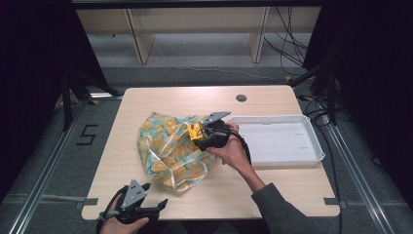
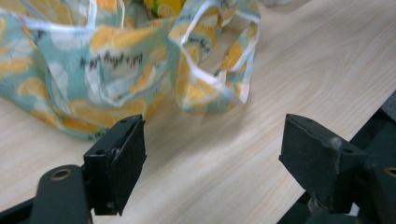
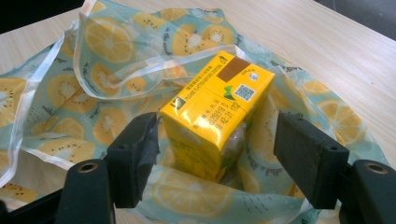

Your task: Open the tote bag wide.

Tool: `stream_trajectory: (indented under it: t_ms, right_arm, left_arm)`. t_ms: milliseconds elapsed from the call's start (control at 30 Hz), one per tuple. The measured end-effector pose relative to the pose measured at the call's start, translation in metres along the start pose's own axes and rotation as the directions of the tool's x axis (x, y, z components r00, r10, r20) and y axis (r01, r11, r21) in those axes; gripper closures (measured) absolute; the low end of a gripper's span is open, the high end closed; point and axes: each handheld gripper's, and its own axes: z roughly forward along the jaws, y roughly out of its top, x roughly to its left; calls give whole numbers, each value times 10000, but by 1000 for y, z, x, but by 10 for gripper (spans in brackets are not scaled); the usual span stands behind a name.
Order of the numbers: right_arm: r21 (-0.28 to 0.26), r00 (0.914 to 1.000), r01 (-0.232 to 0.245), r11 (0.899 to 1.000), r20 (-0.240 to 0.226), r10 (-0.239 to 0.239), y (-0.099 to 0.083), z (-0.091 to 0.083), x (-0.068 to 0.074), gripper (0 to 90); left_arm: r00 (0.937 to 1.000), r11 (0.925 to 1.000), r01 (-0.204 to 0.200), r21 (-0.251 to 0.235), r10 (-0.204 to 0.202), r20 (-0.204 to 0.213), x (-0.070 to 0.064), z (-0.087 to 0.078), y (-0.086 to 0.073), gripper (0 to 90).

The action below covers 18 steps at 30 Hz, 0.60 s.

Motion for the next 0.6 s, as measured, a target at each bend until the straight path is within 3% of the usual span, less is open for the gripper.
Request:
stream_trajectory:
  t_ms: [67, 100, 133, 167, 233, 267, 300, 433, 467, 533, 600]
  right_arm:
    - [-62, 10000, 73, 10000, -57, -74, 0, 2, 1, 317]
    - [-188, 9999, 128, 9997, 25, -128, 1, 2, 1, 316]
    - [71, 9998, 169, 9998, -58, -169, 2, 1, 1, 315]
    - [-53, 9998, 188, 9998, 11, -188, 2, 3, 2, 313]
    - [-60, 10000, 43, 10000, 45, -42, 2, 6, 3, 311]
    - [181, 10000, -77, 9998, -47, 78, 2, 7, 4, 306]
    - [-30, 10000, 25, 10000, 33, -25, 2, 10, 4, 297]
    - [264, 9997, -241, 9994, 94, 239, 4, 15, 6, 226]
    - [251, 9985, -530, 9983, 133, 527, 5, 17, 7, 209]
    - [372, 9976, -669, 9971, 213, 661, 5, 19, 7, 195]
    - [195, 9975, -680, 9975, 213, 676, 6, 24, 6, 196]
  left_arm:
    - [9998, 9998, -197, 105, 198, -102, 2, 0, -2, 200]
    - [10000, 10000, -49, 8, 49, -29, 0, 1, -4, 200]
    - [9999, 9999, 103, 107, -103, 3, -1, 1, -5, 200]
    - [10000, 9998, 61, 174, -61, -26, -1, 1, -6, 200]
    - [10000, 10000, 23, 65, -23, -24, -1, 2, -6, 200]
    - [10000, 9999, -57, 161, 58, -56, 0, 2, -6, 198]
    - [10000, 9998, 36, 215, -36, -18, 0, 2, -7, 197]
    - [10000, 9986, -26, 521, 23, 75, -2, 3, -8, 195]
    - [9999, 9989, -92, 464, 86, 129, -2, 4, -8, 195]
    - [10000, 9983, -30, 574, 26, 67, -3, 5, -8, 195]
    - [9999, 9980, -6, 629, -2, 127, -2, 5, -9, 195]
